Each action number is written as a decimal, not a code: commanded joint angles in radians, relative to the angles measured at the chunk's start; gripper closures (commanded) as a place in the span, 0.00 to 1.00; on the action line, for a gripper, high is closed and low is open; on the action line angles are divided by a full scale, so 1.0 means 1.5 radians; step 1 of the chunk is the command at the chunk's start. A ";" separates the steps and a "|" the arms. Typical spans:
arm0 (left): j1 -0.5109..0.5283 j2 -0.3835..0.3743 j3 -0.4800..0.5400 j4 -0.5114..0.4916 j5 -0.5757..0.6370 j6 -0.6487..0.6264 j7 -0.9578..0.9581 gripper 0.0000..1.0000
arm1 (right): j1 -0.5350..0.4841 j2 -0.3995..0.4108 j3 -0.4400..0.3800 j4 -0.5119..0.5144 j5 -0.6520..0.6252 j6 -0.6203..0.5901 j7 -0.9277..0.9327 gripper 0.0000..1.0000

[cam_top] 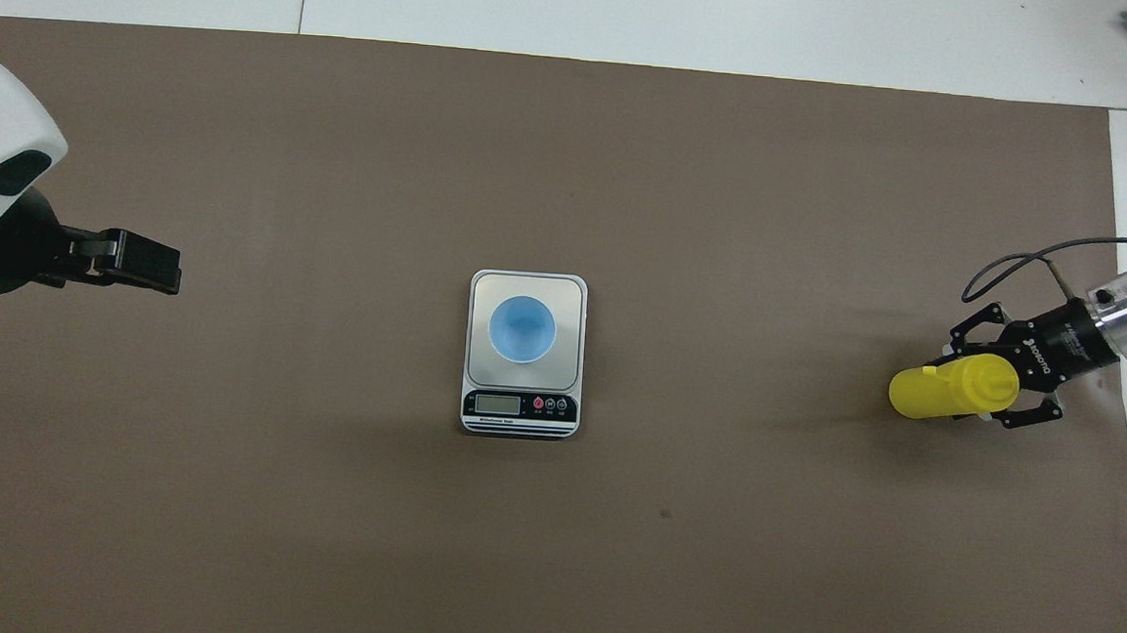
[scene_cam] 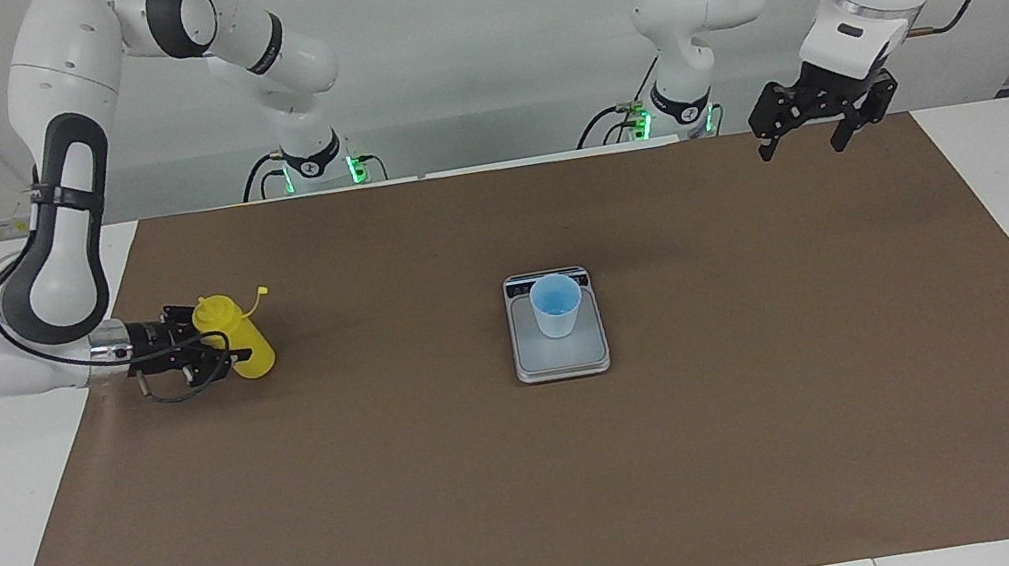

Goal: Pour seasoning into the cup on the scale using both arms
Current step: 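Grasp the yellow squeeze bottle with the right gripper and lift it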

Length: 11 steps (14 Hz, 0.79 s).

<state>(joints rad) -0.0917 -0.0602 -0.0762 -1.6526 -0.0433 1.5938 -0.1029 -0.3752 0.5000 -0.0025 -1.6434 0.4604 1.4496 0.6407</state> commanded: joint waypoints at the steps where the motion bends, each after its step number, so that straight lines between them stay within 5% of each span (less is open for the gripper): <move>1: 0.006 -0.004 -0.002 0.014 0.007 -0.019 0.011 0.00 | -0.016 -0.028 0.004 -0.017 0.019 -0.001 0.014 1.00; 7: 0.007 -0.012 -0.003 0.013 0.008 -0.020 0.010 0.00 | 0.009 -0.114 0.011 -0.009 0.017 0.043 0.097 1.00; 11: 0.011 -0.012 -0.005 0.013 0.007 -0.015 0.010 0.00 | 0.062 -0.120 0.013 0.038 0.015 0.099 0.176 1.00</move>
<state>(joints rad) -0.0903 -0.0696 -0.0766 -1.6423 -0.0433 1.5897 -0.1019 -0.3085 0.3204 0.0117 -1.6151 0.4639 1.5658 0.8461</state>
